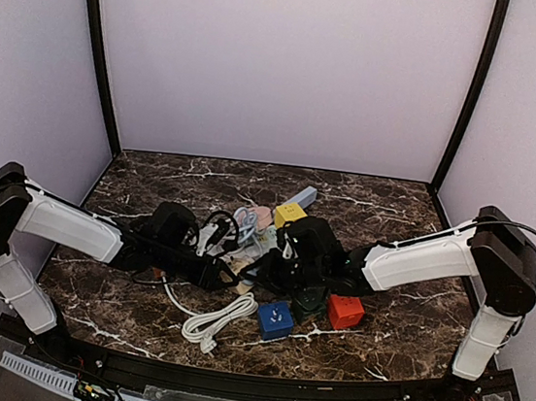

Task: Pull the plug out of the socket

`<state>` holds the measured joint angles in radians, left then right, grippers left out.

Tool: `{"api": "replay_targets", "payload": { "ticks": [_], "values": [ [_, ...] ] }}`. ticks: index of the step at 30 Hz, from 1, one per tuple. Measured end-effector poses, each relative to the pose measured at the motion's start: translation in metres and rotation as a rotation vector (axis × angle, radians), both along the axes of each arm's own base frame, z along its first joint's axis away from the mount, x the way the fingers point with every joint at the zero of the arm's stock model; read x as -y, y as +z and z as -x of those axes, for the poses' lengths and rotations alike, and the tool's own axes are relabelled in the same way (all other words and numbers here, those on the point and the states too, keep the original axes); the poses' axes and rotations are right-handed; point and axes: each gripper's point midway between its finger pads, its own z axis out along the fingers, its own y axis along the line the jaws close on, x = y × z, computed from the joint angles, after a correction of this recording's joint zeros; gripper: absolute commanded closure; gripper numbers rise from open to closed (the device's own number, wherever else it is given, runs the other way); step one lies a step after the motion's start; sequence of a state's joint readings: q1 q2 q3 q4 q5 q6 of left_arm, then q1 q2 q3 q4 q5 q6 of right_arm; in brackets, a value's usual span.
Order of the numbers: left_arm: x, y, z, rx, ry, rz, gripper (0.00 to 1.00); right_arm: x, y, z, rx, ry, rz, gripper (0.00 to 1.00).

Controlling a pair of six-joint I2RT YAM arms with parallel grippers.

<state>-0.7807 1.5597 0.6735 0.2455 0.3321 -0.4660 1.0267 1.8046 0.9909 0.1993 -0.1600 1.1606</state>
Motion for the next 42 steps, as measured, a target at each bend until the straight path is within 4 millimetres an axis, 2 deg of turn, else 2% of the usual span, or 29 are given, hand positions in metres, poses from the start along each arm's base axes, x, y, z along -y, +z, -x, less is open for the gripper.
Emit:
{"api": "replay_targets", "payload": {
  "ticks": [8, 13, 32, 42],
  "values": [
    [0.003, -0.004, -0.001, -0.001, -0.014, -0.002, 0.73, 0.002, -0.003, 0.0, 0.015, 0.006, 0.019, 1.0],
    [0.002, -0.005, -0.002, 0.007, -0.014, -0.014, 0.8, 0.002, -0.002, 0.0, 0.034, 0.031, 0.024, 1.0],
    [0.001, -0.008, 0.0, 0.018, -0.023, -0.052, 0.93, 0.004, -0.004, 0.004, 0.15, 0.178, 0.078, 1.0],
    [0.002, -0.01, 0.008, -0.012, -0.052, -0.051, 0.96, 0.014, 0.002, 0.01, 0.174, 0.204, 0.088, 1.0]
  ]
}}
